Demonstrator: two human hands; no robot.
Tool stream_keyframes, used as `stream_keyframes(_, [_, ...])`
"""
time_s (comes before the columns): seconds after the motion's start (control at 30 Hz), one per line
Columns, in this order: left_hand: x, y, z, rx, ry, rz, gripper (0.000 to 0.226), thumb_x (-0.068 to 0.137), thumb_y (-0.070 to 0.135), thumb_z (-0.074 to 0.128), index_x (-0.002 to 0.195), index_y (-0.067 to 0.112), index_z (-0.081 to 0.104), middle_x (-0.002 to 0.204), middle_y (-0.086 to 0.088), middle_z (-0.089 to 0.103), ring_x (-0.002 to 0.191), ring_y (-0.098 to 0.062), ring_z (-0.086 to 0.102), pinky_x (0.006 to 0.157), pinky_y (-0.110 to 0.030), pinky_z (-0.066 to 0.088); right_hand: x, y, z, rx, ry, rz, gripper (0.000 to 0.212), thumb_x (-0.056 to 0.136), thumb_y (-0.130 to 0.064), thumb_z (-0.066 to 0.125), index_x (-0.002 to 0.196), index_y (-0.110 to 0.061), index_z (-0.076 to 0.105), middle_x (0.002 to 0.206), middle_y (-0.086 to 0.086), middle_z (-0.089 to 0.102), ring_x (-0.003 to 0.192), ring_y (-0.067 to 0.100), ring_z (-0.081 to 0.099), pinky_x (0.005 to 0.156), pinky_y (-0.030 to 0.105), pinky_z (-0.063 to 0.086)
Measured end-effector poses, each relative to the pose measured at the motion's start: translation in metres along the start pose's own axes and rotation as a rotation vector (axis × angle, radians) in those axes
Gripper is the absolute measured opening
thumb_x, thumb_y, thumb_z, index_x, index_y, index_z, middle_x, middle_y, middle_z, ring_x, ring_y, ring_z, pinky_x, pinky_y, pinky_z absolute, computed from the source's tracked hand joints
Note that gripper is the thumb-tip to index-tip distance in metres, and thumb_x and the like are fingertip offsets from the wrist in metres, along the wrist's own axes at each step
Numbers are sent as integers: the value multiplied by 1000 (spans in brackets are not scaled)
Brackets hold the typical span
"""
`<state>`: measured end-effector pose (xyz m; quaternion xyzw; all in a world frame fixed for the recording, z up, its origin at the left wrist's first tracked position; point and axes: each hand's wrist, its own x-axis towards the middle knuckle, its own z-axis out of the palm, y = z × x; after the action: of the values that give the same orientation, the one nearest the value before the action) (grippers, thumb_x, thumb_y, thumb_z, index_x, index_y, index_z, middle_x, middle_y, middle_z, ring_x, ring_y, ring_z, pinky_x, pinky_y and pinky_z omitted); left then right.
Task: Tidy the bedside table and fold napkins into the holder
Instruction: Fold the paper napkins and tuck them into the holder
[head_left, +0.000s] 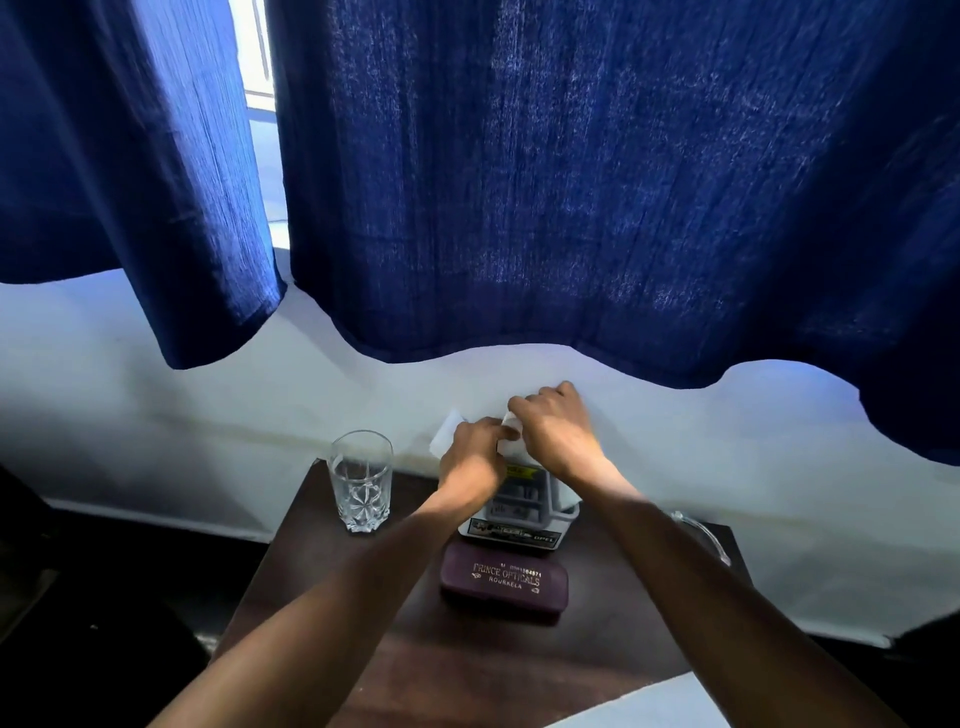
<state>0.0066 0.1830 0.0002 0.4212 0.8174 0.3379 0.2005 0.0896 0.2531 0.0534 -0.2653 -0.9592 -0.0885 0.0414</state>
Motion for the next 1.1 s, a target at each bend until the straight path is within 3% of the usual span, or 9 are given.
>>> stream_keyframes(0.1, [4, -2, -4, 124, -39, -23, 40, 87, 7, 49, 120, 25, 61, 123, -4, 61, 109, -28, 59, 91, -40, 51, -8, 10, 1, 130, 33, 129, 27, 75, 0, 47, 98, -9, 57, 94, 14, 69, 90, 38, 55, 71, 34, 27])
stream_keyframes(0.2, [6, -5, -6, 204, -106, -6, 42, 87, 4, 51, 122, 25, 60, 130, -3, 58, 114, -25, 57, 96, -37, 49, -16, 24, 2, 219, 44, 253, 32, 75, -3, 49, 104, -12, 59, 99, 17, 68, 92, 40, 57, 71, 36, 43])
stream_keyframes(0.27, [6, -5, -4, 203, -148, 17, 44, 88, 1, 49, 123, 25, 60, 132, -2, 57, 116, -26, 56, 98, -37, 49, -19, 27, 4, 205, 9, 269, 30, 76, -5, 49, 103, -11, 61, 99, 19, 68, 92, 41, 57, 72, 37, 45])
stream_keyframes(0.5, [9, -5, -3, 297, -70, 81, 37, 87, 3, 54, 116, 24, 63, 133, 2, 52, 127, -23, 38, 98, -34, 41, -20, 20, 0, 232, 65, 319, 35, 79, 1, 44, 108, -10, 61, 108, 12, 66, 98, 35, 55, 79, 32, 39])
stream_keyframes(0.67, [9, -3, -4, 324, -55, 27, 41, 88, 7, 51, 123, 26, 59, 132, -4, 52, 124, -27, 42, 102, -34, 37, -28, 19, 3, 220, -6, 317, 41, 81, -1, 46, 118, -13, 60, 118, 9, 64, 110, 30, 52, 92, 36, 39])
stream_keyframes(0.83, [-2, 3, 0, 388, -55, 82, 47, 86, 1, 46, 123, 28, 58, 138, 2, 48, 127, -25, 33, 100, -33, 27, -38, 19, 7, 181, -42, 311, 35, 84, -8, 47, 116, -14, 62, 119, 6, 64, 114, 28, 49, 95, 37, 35])
stream_keyframes(0.97, [-38, 6, -6, 202, 170, 118, 38, 83, 5, 47, 110, 25, 64, 135, 6, 49, 127, -23, 35, 104, -36, 25, -68, 8, -1, 382, 181, 341, 22, 78, -6, 56, 96, -11, 69, 99, 10, 68, 98, 33, 57, 84, 38, 44])
stream_keyframes(1.1, [-92, -2, 1, 58, 212, 293, 37, 73, 7, 45, 93, 25, 70, 111, 8, 66, 108, -23, 54, 88, -35, 39, -135, -23, 4, 759, 355, 446, 17, 72, 6, 63, 75, -8, 71, 78, 8, 69, 75, 19, 60, 70, 21, 42])
